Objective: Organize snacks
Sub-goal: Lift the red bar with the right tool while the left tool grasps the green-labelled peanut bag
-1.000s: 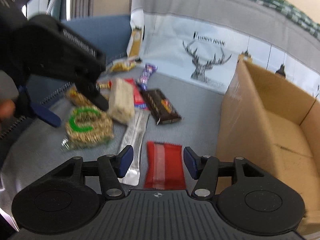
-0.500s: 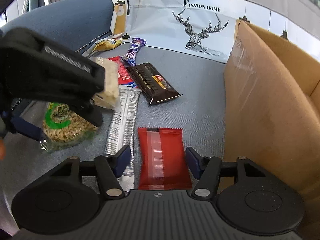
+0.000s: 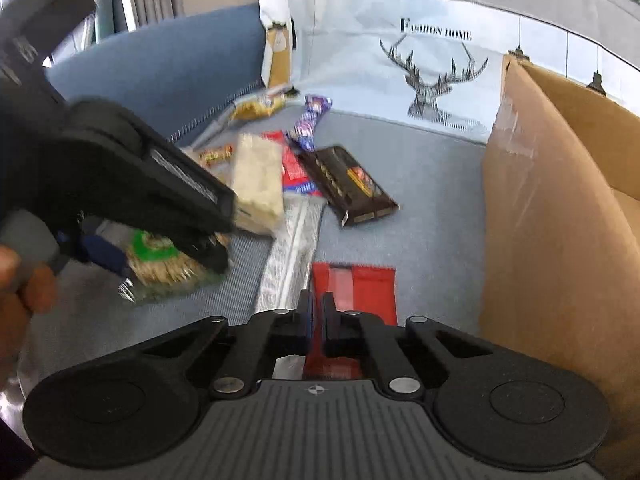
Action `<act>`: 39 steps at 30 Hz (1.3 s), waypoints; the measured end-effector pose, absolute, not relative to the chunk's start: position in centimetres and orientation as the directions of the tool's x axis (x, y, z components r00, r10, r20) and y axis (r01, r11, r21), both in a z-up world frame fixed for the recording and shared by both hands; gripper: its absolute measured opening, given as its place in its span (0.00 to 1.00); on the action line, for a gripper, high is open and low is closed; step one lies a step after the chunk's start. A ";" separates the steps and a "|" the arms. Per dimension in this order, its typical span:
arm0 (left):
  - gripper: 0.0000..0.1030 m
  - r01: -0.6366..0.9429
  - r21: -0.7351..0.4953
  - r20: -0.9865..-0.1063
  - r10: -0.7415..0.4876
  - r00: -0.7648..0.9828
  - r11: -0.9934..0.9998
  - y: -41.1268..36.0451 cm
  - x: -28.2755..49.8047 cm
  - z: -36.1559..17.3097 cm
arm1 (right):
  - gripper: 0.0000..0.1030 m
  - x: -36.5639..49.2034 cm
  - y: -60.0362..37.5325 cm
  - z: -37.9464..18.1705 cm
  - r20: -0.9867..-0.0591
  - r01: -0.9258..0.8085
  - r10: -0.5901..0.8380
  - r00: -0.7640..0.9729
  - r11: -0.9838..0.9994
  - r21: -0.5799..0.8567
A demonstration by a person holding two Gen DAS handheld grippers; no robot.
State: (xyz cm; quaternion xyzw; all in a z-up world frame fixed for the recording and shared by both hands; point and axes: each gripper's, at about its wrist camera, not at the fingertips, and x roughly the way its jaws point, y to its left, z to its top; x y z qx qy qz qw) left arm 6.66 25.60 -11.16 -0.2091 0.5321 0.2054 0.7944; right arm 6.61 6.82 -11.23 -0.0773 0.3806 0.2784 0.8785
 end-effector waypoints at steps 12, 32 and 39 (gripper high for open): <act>0.78 -0.547 -0.125 -0.936 0.084 0.341 0.828 26.3 5.8 -11.2 | 0.68 7.7 6.2 -12.8 -0.741 -0.459 0.354 0.570 0.886 0.069; 0.77 -0.469 -0.153 -0.937 0.023 0.348 0.870 25.4 5.7 -11.4 | 0.44 5.4 5.5 -11.2 -0.774 -0.549 0.427 0.468 0.826 0.124; 0.74 -0.453 -0.115 -0.941 0.048 0.334 0.884 24.9 6.2 -11.8 | 0.47 5.6 5.9 -11.9 -0.783 -0.539 0.406 0.471 0.835 0.109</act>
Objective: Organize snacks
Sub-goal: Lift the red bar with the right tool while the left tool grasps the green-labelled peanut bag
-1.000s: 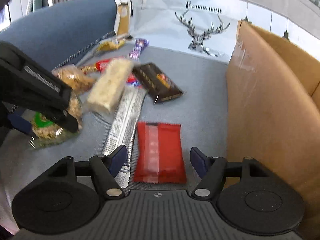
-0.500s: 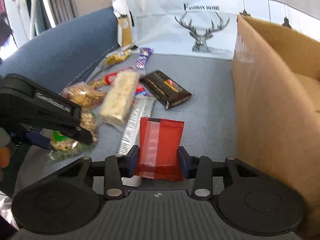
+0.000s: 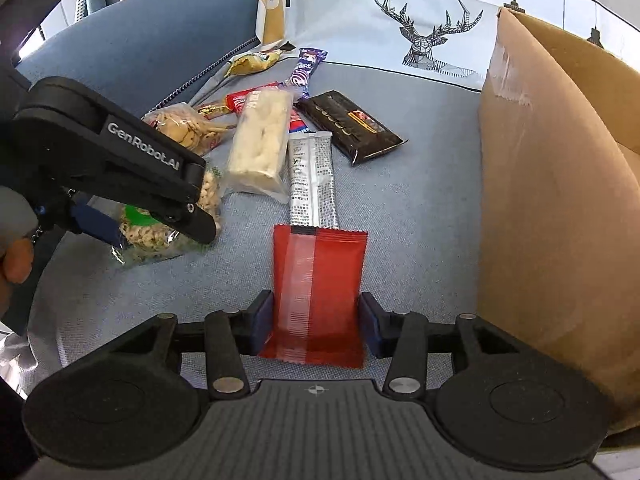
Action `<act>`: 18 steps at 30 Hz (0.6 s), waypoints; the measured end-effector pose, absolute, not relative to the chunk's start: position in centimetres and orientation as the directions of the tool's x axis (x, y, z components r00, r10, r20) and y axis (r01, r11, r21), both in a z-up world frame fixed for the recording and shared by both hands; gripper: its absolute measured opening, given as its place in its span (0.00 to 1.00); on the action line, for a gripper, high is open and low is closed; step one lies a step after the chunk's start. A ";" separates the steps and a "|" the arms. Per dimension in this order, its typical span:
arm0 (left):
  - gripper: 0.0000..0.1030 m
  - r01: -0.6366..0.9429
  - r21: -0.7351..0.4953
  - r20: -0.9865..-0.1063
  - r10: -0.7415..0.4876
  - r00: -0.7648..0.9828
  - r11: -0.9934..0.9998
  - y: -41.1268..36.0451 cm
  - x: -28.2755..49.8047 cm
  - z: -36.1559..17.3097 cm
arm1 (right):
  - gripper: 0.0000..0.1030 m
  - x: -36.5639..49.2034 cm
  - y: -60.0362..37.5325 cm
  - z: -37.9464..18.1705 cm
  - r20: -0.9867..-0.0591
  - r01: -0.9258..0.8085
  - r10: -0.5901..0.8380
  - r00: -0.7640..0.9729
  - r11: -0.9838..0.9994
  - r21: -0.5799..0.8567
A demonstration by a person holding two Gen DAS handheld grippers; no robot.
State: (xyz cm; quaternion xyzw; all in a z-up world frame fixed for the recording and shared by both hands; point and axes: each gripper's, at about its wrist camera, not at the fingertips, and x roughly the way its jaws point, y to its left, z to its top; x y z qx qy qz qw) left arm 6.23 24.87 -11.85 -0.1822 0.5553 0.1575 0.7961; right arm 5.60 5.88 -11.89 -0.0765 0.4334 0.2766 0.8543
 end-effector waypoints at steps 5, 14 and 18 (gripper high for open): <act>0.72 -0.470 -0.145 -0.921 0.054 0.385 0.870 25.1 6.2 -10.9 | 0.43 5.4 5.5 -11.4 -0.756 -0.535 0.428 0.496 0.836 0.123; 0.70 -0.457 -0.222 -0.821 0.088 0.564 0.861 25.0 4.4 -6.9 | 0.42 4.1 3.7 -5.6 -0.609 -0.552 0.507 0.610 0.823 0.132; 0.70 -0.443 -0.255 -0.765 0.101 0.636 0.859 24.1 3.8 -4.9 | 0.43 4.4 1.3 -1.4 -0.529 -0.535 0.524 0.668 0.832 0.148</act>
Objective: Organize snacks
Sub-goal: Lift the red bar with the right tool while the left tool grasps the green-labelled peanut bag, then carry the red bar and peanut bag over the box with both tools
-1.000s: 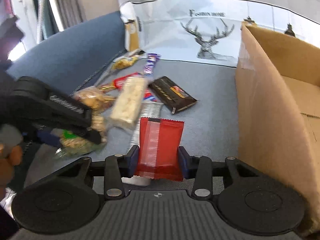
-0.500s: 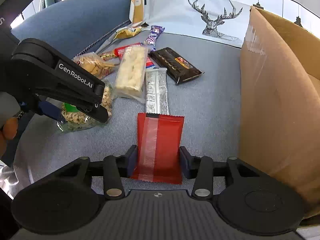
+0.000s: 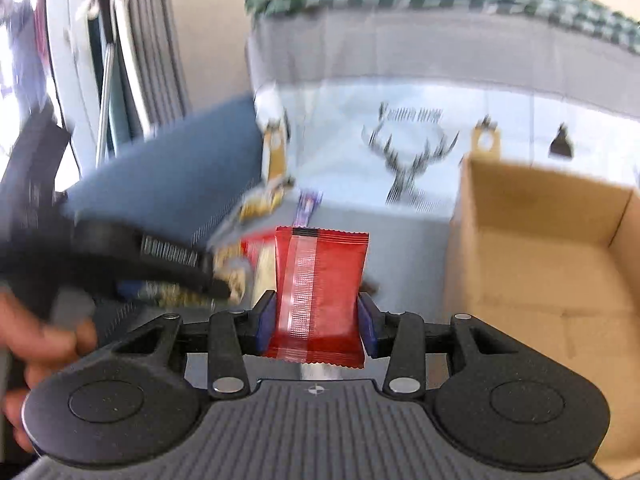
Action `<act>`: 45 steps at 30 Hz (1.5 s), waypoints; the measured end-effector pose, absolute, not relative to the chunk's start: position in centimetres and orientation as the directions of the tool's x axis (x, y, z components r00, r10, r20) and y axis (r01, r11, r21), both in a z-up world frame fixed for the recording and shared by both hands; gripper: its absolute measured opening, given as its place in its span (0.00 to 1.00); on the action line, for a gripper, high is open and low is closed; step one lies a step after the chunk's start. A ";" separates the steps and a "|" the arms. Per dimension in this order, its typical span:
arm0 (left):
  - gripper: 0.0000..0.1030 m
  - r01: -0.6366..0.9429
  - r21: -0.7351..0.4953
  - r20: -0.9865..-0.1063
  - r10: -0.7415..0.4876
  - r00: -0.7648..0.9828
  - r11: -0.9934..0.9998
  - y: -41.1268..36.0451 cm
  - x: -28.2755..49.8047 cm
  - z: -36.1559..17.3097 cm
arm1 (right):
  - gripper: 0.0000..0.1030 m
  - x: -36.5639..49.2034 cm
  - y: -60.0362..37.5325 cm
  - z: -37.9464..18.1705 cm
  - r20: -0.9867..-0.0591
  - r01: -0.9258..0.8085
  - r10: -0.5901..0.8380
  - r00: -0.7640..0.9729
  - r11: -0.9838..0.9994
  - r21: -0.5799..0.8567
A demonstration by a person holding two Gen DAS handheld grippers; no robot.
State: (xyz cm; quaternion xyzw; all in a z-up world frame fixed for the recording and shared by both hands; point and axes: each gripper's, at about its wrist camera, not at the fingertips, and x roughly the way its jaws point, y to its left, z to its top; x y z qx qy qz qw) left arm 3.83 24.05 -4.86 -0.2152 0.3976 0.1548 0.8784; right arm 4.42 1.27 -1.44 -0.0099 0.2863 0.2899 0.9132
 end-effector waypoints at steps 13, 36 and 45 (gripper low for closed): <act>0.70 -0.197 -0.232 -0.601 0.019 0.799 0.953 14.0 6.2 -2.0 | 0.43 9.5 -12.4 1.1 -0.444 -0.331 0.358 0.822 0.933 0.139; 0.70 0.131 -0.126 -0.486 -0.177 0.856 0.983 -1.3 10.8 -3.8 | 0.43 11.6 -21.0 -0.6 -0.497 -0.149 0.174 0.850 0.985 0.090; 0.70 0.126 -0.159 -0.488 -0.189 0.852 0.979 -0.6 10.8 -3.7 | 0.43 11.8 -20.1 -0.6 -0.502 -0.162 0.180 0.846 0.984 0.079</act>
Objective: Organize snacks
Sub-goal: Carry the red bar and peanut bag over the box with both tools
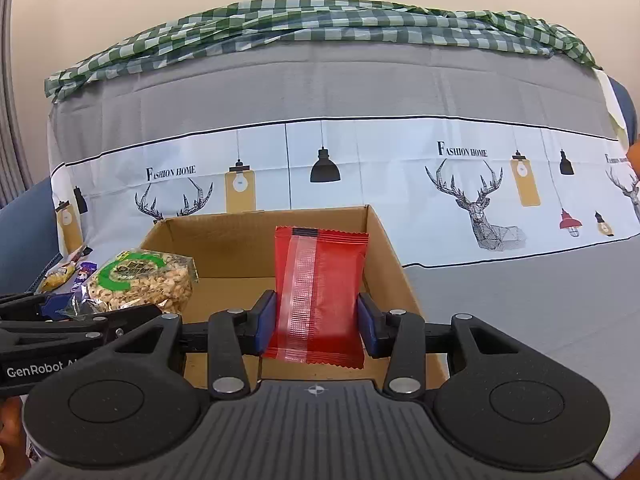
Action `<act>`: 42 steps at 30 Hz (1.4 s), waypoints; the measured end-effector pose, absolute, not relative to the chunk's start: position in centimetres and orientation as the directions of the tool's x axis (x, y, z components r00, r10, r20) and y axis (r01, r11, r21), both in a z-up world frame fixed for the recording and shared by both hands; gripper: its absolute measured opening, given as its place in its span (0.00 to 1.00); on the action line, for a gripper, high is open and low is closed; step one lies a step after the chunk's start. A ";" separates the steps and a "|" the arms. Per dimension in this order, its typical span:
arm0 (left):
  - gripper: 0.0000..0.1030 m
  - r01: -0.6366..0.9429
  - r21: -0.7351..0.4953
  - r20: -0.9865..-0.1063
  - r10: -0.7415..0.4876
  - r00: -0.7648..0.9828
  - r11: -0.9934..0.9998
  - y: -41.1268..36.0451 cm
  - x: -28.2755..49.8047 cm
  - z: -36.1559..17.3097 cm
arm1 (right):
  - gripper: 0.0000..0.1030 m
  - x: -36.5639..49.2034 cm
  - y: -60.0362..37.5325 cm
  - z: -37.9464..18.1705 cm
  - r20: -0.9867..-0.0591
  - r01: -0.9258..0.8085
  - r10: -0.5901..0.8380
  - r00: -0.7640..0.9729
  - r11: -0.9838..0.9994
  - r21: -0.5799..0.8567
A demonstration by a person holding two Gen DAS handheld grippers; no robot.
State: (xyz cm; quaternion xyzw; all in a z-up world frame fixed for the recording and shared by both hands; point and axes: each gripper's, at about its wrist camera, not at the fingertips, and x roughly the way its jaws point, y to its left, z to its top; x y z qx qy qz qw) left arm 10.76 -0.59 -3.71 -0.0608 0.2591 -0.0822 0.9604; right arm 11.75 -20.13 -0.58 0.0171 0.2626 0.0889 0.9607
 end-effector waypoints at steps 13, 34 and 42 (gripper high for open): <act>0.70 0.140 -0.165 -0.482 -0.204 0.852 0.976 -0.9 10.6 -3.8 | 0.43 11.9 -20.3 -0.6 -0.507 -0.160 0.175 0.844 0.984 0.075; 0.70 0.148 -0.173 -0.467 -0.213 0.858 0.974 -1.1 10.3 -3.6 | 0.43 11.7 -19.8 -0.6 -0.507 -0.161 0.171 0.845 0.985 0.065; 0.70 0.151 -0.177 -0.461 -0.218 0.860 0.973 -1.0 10.3 -3.6 | 0.43 11.8 -19.8 -0.6 -0.506 -0.164 0.173 0.845 0.984 0.063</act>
